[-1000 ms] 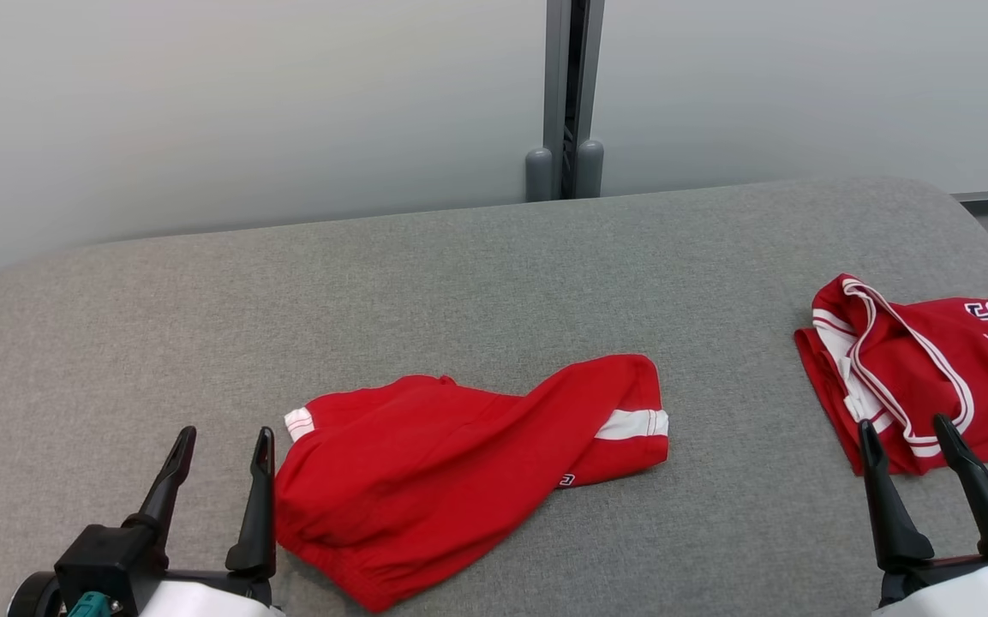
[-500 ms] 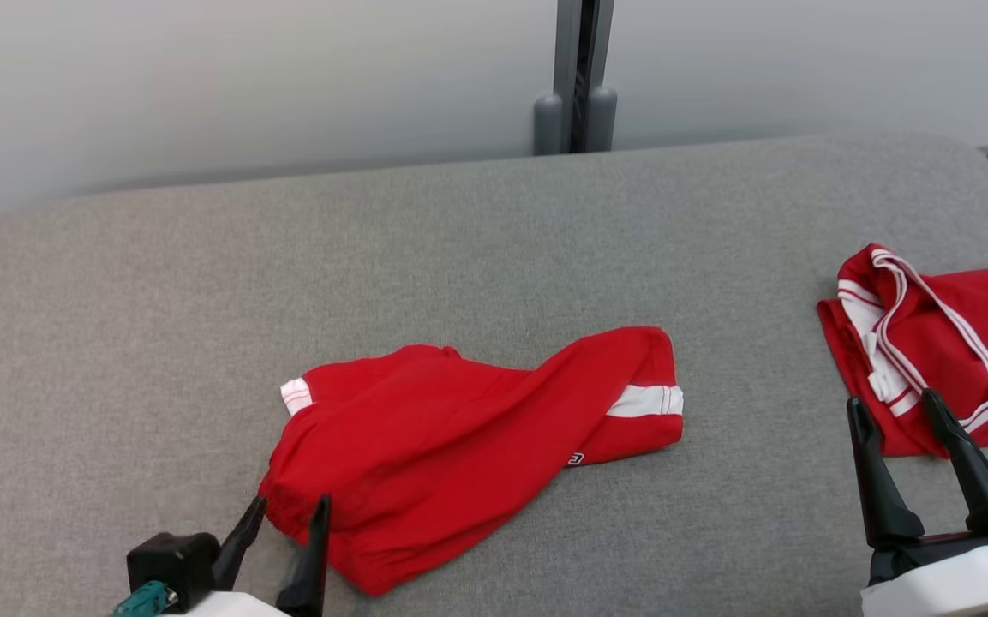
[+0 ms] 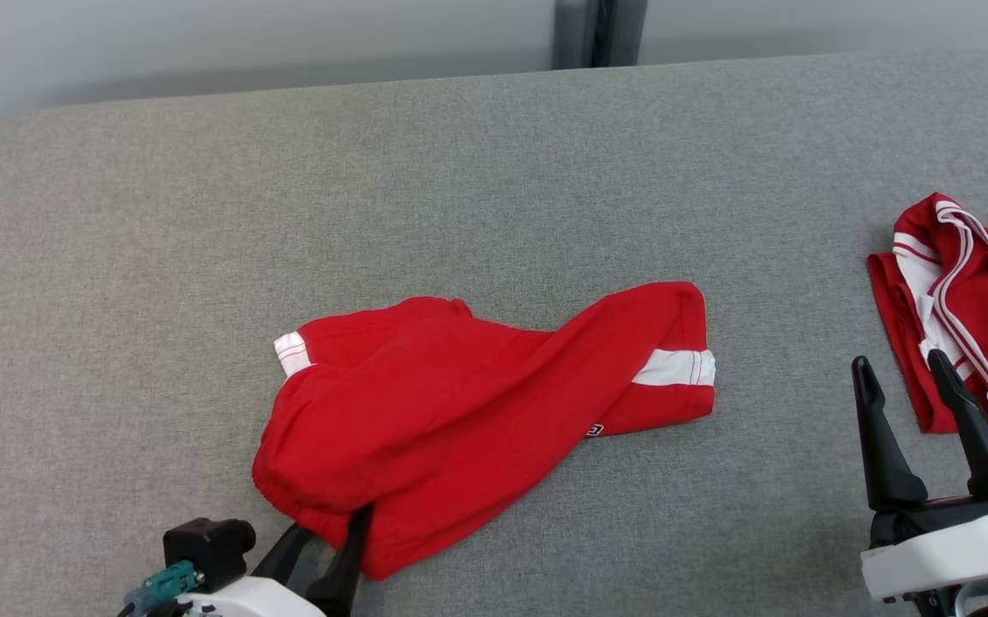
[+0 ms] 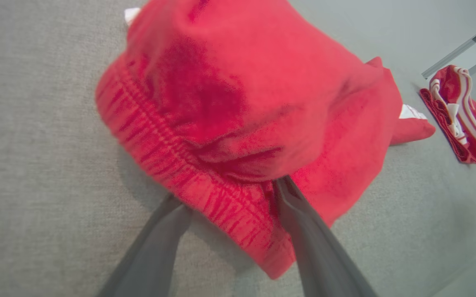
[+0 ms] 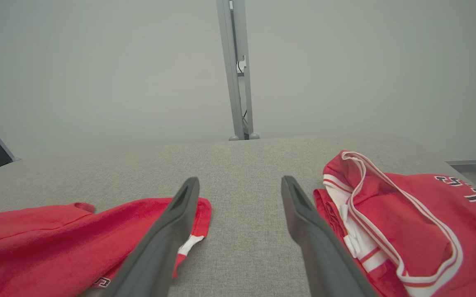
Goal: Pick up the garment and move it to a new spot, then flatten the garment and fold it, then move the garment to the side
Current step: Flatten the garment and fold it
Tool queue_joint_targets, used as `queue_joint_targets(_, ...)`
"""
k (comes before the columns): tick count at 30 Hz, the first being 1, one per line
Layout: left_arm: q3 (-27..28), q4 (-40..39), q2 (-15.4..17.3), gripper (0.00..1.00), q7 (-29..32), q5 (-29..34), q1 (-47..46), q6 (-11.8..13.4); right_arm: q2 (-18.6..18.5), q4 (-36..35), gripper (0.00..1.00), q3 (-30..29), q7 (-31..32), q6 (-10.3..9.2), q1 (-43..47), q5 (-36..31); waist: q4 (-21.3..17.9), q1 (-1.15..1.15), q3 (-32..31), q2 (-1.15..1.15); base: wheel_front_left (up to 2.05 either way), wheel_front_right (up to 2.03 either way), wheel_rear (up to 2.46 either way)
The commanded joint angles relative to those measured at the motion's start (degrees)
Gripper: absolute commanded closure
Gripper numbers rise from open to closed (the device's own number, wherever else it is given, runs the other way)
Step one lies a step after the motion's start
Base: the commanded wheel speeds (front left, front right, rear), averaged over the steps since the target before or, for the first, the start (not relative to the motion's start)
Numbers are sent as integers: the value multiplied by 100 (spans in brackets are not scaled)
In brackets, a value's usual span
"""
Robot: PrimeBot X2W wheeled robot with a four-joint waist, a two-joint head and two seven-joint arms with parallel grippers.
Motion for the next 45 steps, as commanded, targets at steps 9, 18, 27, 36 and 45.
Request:
queue_joint_targets(9, -105, -1521, 419, 100, 448, 209, -129, 34, -18, 8, 0, -241, -34, -3, -56, -8, 224, 0, -61, 0, 0, 0, 0)
queue_joint_targets(18, -2, -3288, 658, 100, 1033, -70, -243, 62, -19, 16, 0, -304, -81, -3, -178, 95, 205, 0, -79, 0, 0, 0, 0)
queue_joint_targets(27, 417, -3038, 701, 100, 1119, -238, -1069, 118, -18, 157, 0, -197, -209, -3, -366, 276, -314, 0, 93, 0, 0, 0, 0)
queue_joint_targets(36, 863, -674, 677, 100, 628, -402, -2180, -59, -18, 345, 0, -48, -344, -2, -530, 384, -873, 0, 498, 0, 0, 0, 0)
queue_joint_targets(45, 776, 1405, 638, 100, 145, -313, -3105, -347, -18, 493, 0, 42, -472, -3, -664, 438, -1104, 0, 761, 0, 0, 0, 0)
